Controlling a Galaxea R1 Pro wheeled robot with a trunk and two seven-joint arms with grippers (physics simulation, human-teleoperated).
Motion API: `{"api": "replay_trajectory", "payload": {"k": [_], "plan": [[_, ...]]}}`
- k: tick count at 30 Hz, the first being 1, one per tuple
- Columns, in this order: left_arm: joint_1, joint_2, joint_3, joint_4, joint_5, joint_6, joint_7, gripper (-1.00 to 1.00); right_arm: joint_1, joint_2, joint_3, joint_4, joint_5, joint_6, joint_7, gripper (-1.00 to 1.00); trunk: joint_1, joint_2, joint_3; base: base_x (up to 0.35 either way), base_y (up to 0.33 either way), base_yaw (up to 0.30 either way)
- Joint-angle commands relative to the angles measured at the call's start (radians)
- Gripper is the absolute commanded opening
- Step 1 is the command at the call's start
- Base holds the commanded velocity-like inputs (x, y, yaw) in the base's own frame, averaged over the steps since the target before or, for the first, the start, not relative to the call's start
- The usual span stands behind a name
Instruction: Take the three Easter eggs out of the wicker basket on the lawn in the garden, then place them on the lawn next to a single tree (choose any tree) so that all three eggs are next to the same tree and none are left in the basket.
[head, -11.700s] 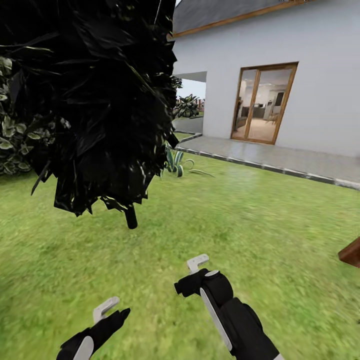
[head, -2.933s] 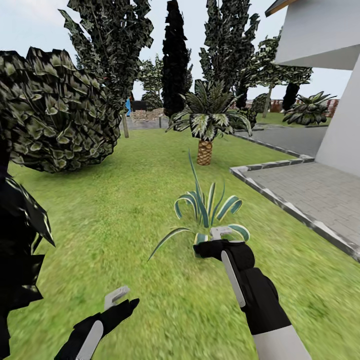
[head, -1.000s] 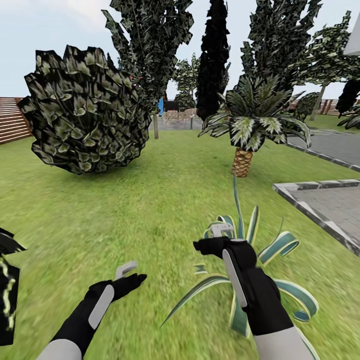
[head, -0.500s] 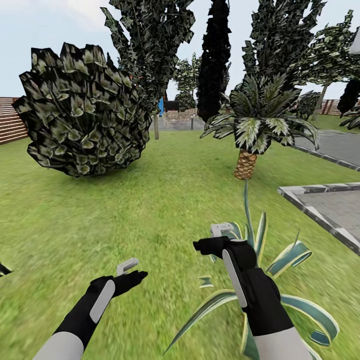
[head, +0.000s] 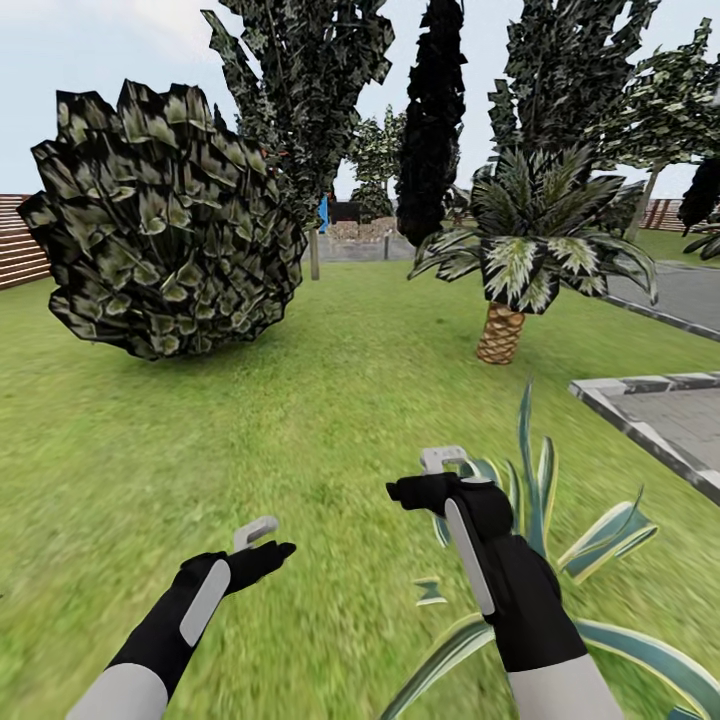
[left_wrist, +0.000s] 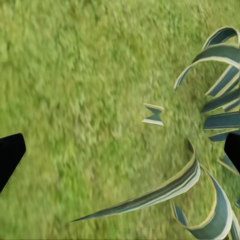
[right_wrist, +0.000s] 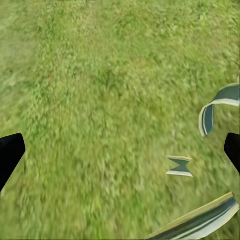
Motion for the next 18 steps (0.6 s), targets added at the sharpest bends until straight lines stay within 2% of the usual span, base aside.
{"api": "replay_trajectory", "payload": {"k": [1, 9, 12, 18], "plan": [[0.000, 0.001, -0.002, -0.001, 0.005, 0.003, 0.002, 1.00, -0.001, 0.000, 0.000, -0.001, -0.001, 0.005, 0.000, 1.00, 0.001, -0.001, -0.001, 0.291, 0.149, 0.000], [0.000, 0.000, -0.002, -0.001, 0.005, 0.001, 0.003, 1.00, -0.001, 0.001, 0.000, -0.001, -0.001, 0.005, 0.000, 1.00, 0.001, -0.001, -0.001, 0.272, 0.135, 0.000], [0.001, 0.000, -0.002, -0.001, 0.005, 0.001, 0.003, 1.00, -0.001, 0.001, 0.000, -0.001, 0.000, 0.005, 0.000, 1.00, 0.001, -0.001, -0.001, 0.080, 0.034, -0.094], [0.001, -0.001, -0.002, -0.001, 0.007, 0.000, 0.003, 1.00, -0.001, 0.002, -0.001, -0.001, -0.001, 0.006, 0.000, 1.00, 0.001, -0.001, -0.001, 0.019, 0.008, -0.226]]}}
